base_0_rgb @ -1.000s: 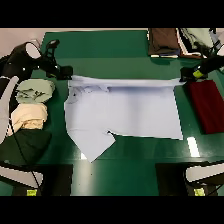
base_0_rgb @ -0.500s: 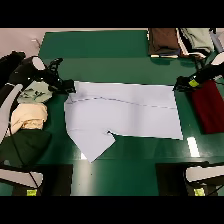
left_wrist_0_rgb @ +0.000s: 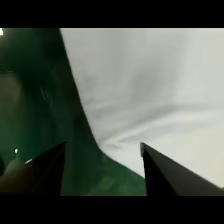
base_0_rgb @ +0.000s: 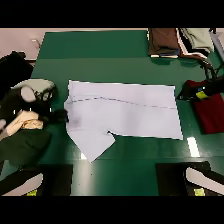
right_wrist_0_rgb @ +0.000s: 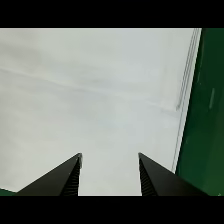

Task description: Fold the shirts.

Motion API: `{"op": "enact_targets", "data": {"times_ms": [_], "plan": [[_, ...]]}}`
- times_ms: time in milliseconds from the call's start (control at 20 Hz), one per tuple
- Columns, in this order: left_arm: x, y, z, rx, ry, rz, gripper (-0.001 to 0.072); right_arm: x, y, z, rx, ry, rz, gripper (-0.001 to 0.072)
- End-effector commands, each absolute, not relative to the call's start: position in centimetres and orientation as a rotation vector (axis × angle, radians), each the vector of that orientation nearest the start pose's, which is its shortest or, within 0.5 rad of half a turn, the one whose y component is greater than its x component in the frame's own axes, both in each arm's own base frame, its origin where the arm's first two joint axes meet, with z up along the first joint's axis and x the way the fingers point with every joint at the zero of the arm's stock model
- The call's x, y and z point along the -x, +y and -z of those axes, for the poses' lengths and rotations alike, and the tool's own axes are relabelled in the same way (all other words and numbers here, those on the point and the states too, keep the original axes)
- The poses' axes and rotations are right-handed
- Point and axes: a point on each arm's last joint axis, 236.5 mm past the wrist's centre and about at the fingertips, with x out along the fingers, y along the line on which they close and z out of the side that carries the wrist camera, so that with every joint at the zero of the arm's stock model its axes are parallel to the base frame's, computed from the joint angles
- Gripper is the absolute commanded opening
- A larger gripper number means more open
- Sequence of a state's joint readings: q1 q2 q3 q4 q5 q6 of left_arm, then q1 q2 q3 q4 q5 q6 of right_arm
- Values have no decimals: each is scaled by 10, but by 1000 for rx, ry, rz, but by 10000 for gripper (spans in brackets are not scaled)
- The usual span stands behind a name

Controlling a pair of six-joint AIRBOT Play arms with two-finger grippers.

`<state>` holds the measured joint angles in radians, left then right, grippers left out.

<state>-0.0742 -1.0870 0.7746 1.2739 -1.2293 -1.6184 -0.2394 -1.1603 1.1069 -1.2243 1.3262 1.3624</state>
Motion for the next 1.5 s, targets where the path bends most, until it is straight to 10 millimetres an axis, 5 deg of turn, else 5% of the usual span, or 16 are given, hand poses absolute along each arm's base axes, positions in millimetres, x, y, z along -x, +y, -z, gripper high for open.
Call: {"op": "enact_targets", "data": {"times_ms": [0, 400, 500, 600, 750, 900, 1000, 1150, 1250, 1400, 1450], "plan": [[-203, -104, 73, 414, 1587, 187, 550, -326, 1, -42, -278, 1257, -154, 408], [-209, -142, 82, 655, 1507, 249, 506, -327, 0, -50, -270, 1227, -150, 408], [-212, -149, 78, 666, 1486, 292, 205, -324, 1, -49, -270, 1238, -153, 408], [-216, -150, 73, 652, 1472, 314, 24, -316, 1, -46, -263, 1274, -156, 408], [-226, -148, 59, 600, 1453, 342, 22, -295, -14, -30, -290, 1335, -108, 408], [-240, -143, 44, 537, 1417, 356, 22, -246, -40, 11, -434, 1439, -6, 411], [-247, -139, 37, 499, 1398, 356, 22, -209, -52, 42, -575, 1510, 66, 558], [-251, -137, 33, 478, 1387, 358, 22, -170, -49, 79, -745, 1581, 127, 548], [-249, -134, 34, 461, 1392, 353, 22, -167, -38, 92, -796, 1599, 115, 491], [-247, -129, 38, 433, 1402, 344, 22, -186, -14, 102, -844, 1594, 44, 479], [-247, -128, 38, 426, 1404, 342, 21, -195, -8, 105, -836, 1581, 27, 422]]}}
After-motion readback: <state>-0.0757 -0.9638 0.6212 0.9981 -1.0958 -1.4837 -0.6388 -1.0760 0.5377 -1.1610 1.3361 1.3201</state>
